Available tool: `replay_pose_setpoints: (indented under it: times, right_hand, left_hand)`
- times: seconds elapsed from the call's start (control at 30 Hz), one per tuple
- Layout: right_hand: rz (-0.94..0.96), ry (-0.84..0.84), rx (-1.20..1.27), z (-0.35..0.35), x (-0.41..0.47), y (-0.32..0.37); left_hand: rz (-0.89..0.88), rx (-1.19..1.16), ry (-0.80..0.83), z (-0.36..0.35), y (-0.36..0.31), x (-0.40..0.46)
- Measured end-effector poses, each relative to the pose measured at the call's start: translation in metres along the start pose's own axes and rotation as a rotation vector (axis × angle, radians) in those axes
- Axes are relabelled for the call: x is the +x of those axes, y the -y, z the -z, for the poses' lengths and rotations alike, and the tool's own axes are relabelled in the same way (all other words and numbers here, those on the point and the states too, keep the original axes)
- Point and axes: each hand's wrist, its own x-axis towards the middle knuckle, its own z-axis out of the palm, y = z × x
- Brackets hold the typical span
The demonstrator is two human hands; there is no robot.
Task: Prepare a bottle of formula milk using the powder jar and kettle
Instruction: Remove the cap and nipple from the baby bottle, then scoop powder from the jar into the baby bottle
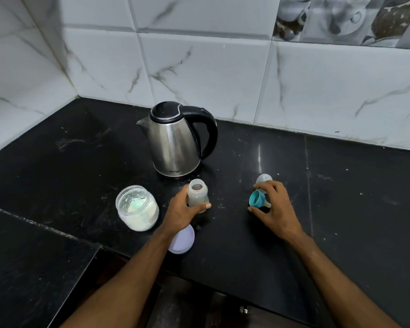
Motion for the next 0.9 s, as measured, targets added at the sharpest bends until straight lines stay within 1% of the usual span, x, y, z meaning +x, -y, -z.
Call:
replay_pose_setpoints:
  times: [0.1,0.23,0.47,0.53,0.67,0.8,0.9]
  right_hand:
    - [0.018,-0.064,0.037,0.001,0.001,0.010]
    - [0.078,-0.147,0.055,0.001,0.005,0.024]
    - [0.124,-0.219,0.108,-0.014,-0.007,0.052]
    - [0.159,-0.202,0.137,-0.024,-0.010,0.063]
    - [0.209,-0.097,0.162,-0.045,-0.009,0.088]
    - [0.255,-0.023,0.209,-0.061,-0.005,0.115]
    - [0.286,0.000,0.238,-0.069,-0.001,0.136]
  left_hand:
    - [0.016,0.010,0.018,0.001,0.001,-0.004]
    - [-0.006,0.024,0.026,0.004,-0.002,-0.012]
    - [0.028,0.007,-0.155,0.019,-0.004,-0.048]
    - [0.030,-0.036,-0.182,0.025,-0.004,-0.066]
    - [0.022,-0.053,-0.228,0.038,-0.003,-0.094]
    - [0.008,-0.046,-0.318,0.050,-0.002,-0.110]
    - [0.003,-0.067,-0.410,0.061,0.001,-0.118]
